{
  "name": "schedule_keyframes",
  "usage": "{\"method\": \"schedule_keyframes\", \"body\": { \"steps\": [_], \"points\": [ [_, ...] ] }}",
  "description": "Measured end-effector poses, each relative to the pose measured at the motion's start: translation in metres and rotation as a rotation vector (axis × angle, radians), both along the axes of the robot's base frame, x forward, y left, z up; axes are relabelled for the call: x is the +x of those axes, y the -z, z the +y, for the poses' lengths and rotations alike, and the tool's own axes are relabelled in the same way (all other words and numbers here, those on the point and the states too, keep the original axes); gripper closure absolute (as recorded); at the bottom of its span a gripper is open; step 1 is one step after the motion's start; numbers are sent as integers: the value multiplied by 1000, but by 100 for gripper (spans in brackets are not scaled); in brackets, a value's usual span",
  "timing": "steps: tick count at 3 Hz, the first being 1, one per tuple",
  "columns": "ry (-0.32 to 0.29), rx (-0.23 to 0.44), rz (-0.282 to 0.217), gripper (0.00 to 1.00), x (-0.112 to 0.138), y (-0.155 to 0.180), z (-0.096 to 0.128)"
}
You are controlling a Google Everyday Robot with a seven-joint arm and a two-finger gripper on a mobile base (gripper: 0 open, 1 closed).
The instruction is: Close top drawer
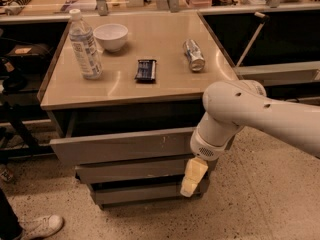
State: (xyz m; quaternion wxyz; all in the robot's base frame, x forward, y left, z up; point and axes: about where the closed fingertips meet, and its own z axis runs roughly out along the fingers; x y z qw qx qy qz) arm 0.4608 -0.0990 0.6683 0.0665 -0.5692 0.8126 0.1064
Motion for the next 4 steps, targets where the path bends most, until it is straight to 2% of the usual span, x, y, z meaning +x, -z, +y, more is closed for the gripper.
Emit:
{"method": "schedule_keyframes", "body": {
  "steps": [1, 4],
  "points": [
    [0, 0, 0, 17, 0, 0, 0],
    [0, 0, 0, 87, 0, 0, 0]
  ]
}}
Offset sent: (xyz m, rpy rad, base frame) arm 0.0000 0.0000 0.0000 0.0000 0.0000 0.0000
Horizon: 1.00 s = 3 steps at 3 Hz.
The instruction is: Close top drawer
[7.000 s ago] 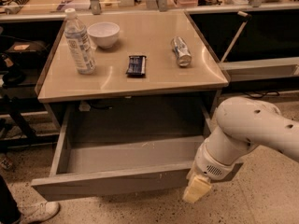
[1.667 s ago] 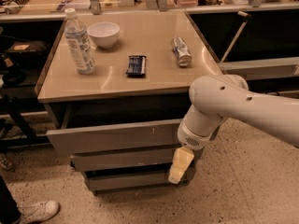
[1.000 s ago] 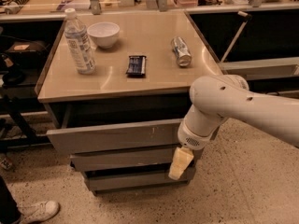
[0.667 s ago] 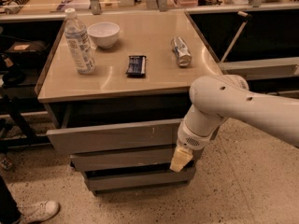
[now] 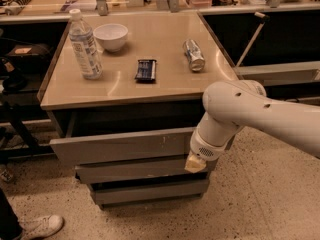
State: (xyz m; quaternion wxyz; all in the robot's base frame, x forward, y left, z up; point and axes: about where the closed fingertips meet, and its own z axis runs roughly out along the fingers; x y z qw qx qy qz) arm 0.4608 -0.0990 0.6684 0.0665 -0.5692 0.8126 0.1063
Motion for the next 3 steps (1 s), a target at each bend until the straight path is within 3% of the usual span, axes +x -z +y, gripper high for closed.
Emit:
{"method": "schedule_keyframes", "body": {
  "steps": [1, 3],
  "points": [
    [5, 2, -30, 100, 20, -3, 6],
    [9, -14, -73, 100, 63, 1, 18]
  ]
}}
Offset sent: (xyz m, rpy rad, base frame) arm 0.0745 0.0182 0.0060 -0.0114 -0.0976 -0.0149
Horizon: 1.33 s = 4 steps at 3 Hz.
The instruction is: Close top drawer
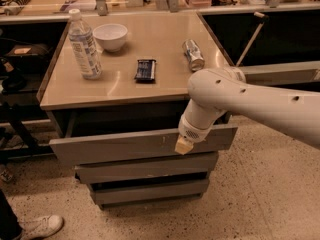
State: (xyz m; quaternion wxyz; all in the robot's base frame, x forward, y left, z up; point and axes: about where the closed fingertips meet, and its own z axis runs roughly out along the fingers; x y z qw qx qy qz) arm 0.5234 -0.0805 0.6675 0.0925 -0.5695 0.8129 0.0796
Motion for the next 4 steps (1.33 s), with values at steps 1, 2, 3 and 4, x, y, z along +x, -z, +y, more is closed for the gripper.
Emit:
{"method": "schedule_keyframes", "body": {
  "steps": [1, 2, 3, 4],
  "points": [
    [0, -11, -7, 100, 16, 4, 5],
    [-11, -27, -12, 100, 28, 6, 11],
    [-11, -27, -13, 81, 29, 6, 12],
    [-11, -27, -13, 58, 29, 6, 12]
  ]
}}
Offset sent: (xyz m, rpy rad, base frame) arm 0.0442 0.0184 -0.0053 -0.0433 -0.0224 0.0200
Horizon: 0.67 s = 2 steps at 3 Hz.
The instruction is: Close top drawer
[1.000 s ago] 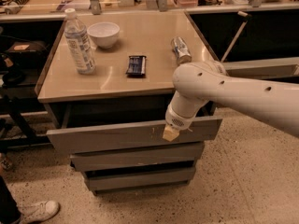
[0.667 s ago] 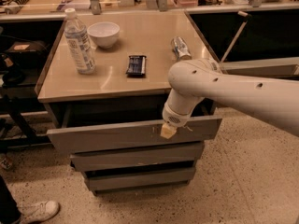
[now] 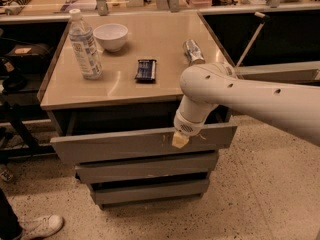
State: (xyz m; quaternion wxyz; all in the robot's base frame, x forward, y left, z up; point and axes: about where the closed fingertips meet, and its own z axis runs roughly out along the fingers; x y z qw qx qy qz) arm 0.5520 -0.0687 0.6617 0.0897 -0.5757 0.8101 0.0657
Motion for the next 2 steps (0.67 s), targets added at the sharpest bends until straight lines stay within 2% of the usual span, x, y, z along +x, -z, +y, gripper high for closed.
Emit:
{"method": "schedule_keyframes", "body": {
  "steps": [2],
  "points": [
    [0, 0, 0, 12, 0, 0, 0]
  ]
}}
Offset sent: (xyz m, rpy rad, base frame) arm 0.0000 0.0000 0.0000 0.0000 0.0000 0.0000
